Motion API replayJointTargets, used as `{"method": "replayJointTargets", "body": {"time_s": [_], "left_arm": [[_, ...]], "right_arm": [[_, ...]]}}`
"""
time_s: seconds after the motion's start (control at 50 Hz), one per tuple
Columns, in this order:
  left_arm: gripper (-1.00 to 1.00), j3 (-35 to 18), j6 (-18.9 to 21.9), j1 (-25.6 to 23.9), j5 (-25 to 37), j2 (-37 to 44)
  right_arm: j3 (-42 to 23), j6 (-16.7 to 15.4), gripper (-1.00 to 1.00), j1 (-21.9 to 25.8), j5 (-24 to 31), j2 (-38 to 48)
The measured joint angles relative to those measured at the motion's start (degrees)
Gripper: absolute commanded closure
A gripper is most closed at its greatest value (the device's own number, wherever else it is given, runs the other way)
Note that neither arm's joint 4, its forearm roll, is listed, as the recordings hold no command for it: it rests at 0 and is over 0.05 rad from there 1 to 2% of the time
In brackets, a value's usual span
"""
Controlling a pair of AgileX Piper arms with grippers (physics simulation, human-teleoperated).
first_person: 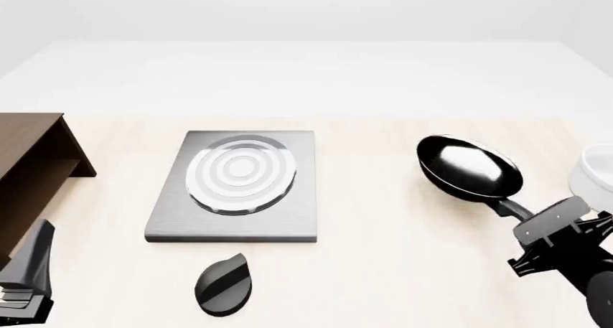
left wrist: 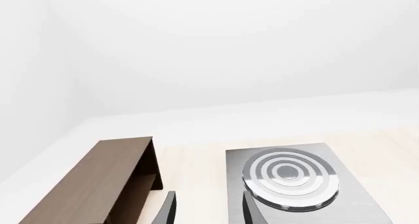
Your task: Turn on the stove and put the frying pan on it.
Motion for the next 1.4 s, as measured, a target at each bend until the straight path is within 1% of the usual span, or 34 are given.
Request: {"method": "replayJointTargets", "body": {"time_s": [0.06,0.16,0.38,0.44,0.58,0.72,0.9,1.26,1.4], "left_arm": [[-1.0,0.0,0.0,0.0,0.0,0.0],[-1.0,0.0,-0.1,0.1,-0.1,0.0],[-1.0,-0.1,-0.2,0.2,-0.1,0.0],[-1.0,-0.1,-0.2,0.2,-0.2,0.0],[-1.0,-0.1,-0.2,0.2,-0.2,0.0],[-1.0,-0.2,-0.1,0.2,-0.1,0.0],[-1.0,-0.2,-0.1,0.2,0.0,0.0],[-1.0,-0.1,-0.3,0.3,0.0,0.0],[-1.0,0.0,-0.4,0.5,0.0,0.0]], "right_arm": [[-0.6,-1.4,1.0,0.4,2.4,-3.6],[-1.1,-4.1,1.0,1.1,4.7,-8.5],[-1.7,-8.5,1.0,2.9,7.4,-14.6],[-2.2,-9.4,1.0,3.5,8.4,-15.9],[-4.7,-9.7,1.0,5.9,12.1,-18.4],[-8.3,-9.0,1.0,9.9,14.8,-18.9],[-13.8,-7.1,1.0,16.5,16.2,-16.1],[-26.8,-1.9,1.0,28.6,15.9,-3.3],[-31.1,-0.9,1.0,32.3,14.9,2.7]]}}
